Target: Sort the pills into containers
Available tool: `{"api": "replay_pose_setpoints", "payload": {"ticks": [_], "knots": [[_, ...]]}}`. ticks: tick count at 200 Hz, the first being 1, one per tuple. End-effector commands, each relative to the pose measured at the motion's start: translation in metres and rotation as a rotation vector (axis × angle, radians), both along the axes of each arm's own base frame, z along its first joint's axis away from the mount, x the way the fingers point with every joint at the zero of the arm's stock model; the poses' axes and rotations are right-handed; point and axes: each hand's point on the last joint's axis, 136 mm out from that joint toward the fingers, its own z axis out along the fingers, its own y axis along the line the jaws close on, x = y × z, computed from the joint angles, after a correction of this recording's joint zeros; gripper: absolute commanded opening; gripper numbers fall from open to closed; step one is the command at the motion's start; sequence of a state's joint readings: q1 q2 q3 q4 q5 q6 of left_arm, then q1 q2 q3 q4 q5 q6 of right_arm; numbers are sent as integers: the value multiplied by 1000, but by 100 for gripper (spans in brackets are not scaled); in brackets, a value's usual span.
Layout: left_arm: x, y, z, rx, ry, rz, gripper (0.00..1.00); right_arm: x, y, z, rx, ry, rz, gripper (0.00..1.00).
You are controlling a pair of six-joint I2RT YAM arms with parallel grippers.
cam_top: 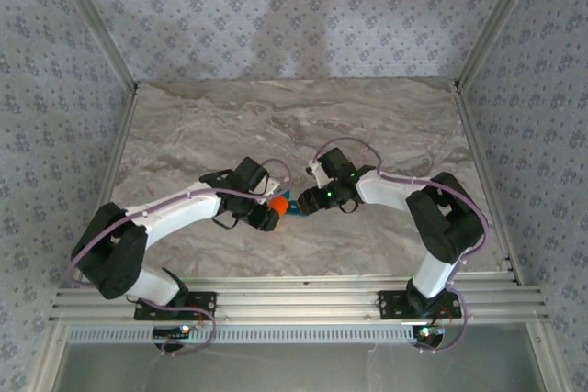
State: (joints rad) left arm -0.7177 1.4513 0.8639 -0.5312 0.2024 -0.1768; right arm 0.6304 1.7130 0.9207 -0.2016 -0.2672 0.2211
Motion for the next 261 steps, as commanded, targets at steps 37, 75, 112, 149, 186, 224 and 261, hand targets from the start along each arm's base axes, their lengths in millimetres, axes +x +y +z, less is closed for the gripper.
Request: {"api": "replay_pose_setpoints", "payload": {"ticks": [37, 75, 112, 149, 186, 224, 261], "knots": [[-2, 1, 5, 3, 38, -2, 0, -4, -11, -21, -53, 51, -34, 71], [-2, 1, 4, 10, 52, -2, 0, -4, -10, -21, -50, 53, -34, 71], [-2, 3, 5, 17, 63, 1, 0, -3, -11, -22, -48, 54, -38, 71], [-1, 3, 6, 19, 70, 1, 0, -3, -11, -23, -49, 57, -39, 71], [1, 1, 5, 22, 76, -2, 0, -4, -11, -24, -49, 60, -38, 71], [3, 0, 5, 29, 85, -7, 0, -4, -11, -24, -50, 61, -38, 71], [4, 0, 5, 32, 92, -7, 0, -4, -11, -24, -50, 62, -40, 71]]}}
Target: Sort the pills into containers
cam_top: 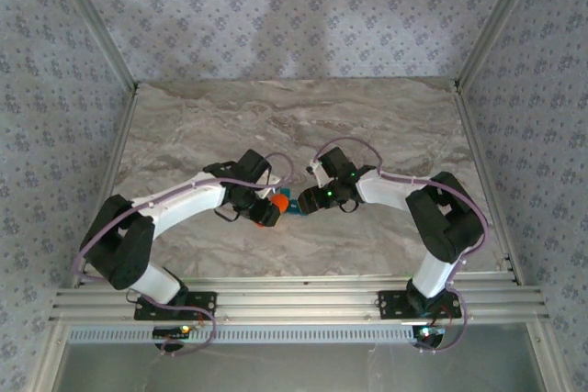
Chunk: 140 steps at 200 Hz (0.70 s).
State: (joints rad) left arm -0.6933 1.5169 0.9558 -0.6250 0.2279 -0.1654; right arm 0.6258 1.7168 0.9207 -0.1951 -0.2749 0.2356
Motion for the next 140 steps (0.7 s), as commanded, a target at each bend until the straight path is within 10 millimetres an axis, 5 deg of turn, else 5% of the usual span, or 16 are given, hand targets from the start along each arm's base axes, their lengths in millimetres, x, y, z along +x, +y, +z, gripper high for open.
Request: {"api": "replay_pose_setpoints", "payload": {"ticks": [1, 140], "knots": [[-2, 1, 2, 4, 29, -12, 0, -5, -11, -24, -60, 54, -26, 71], [-5, 3, 3, 23, 56, -13, 0, -6, -12, -25, -58, 56, -28, 71]]}}
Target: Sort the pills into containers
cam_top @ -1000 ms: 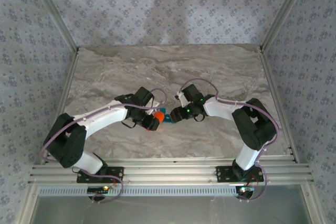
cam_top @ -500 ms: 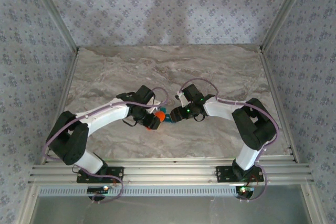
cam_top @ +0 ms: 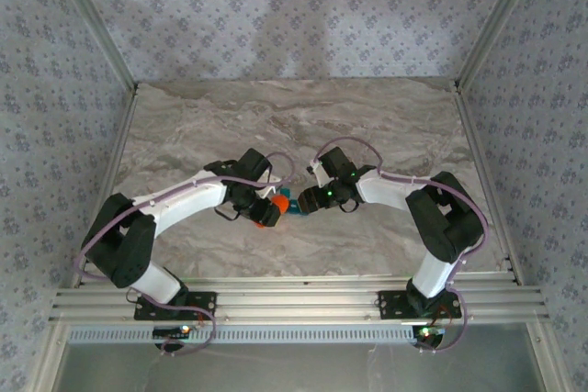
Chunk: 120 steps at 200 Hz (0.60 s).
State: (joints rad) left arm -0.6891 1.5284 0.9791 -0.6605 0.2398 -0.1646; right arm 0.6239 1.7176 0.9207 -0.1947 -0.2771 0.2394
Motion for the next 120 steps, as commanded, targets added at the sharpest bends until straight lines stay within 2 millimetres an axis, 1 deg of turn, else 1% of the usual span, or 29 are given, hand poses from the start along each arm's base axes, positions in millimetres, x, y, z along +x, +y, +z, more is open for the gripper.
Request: {"api": "replay_pose_setpoints", "payload": {"ticks": [1, 120], "knots": [[-3, 3, 2, 18, 32, -14, 0, -6, -12, -25, -61, 54, -24, 71], [0, -1, 4, 29, 58, -32, 0, -7, -11, -25, -59, 55, -23, 71]]}}
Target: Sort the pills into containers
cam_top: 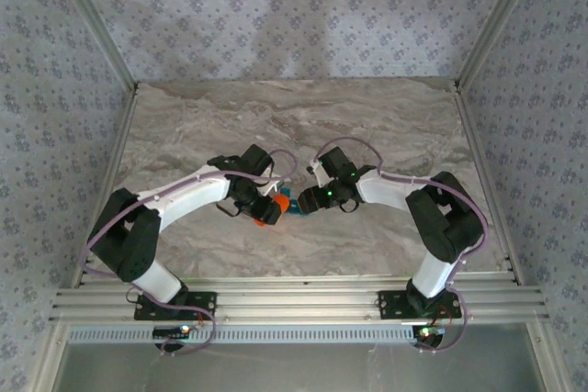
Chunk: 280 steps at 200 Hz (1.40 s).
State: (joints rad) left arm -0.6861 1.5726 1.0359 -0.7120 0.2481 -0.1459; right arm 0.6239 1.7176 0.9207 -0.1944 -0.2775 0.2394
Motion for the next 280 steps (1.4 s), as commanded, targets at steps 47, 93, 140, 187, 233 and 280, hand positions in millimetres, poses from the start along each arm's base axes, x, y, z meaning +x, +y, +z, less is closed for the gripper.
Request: {"api": "replay_pose_setpoints", "payload": {"ticks": [47, 93, 140, 187, 233, 280], "knots": [[-1, 2, 4, 16, 36, -15, 0, -7, -12, -26, -59, 56, -23, 71], [0, 2, 4, 26, 49, -20, 0, -7, -11, -26, -58, 55, -25, 71], [2, 1, 5, 31, 58, -31, 0, -7, -11, -27, -57, 58, -25, 71], [4, 1, 7, 34, 64, -36, 0, -7, -12, -28, -60, 60, -27, 71], [4, 2, 8, 34, 67, -41, 0, -8, -12, -30, -62, 64, -25, 71], [5, 3, 12, 40, 69, -50, 0, -8, -12, -29, -62, 64, -26, 71]]}}
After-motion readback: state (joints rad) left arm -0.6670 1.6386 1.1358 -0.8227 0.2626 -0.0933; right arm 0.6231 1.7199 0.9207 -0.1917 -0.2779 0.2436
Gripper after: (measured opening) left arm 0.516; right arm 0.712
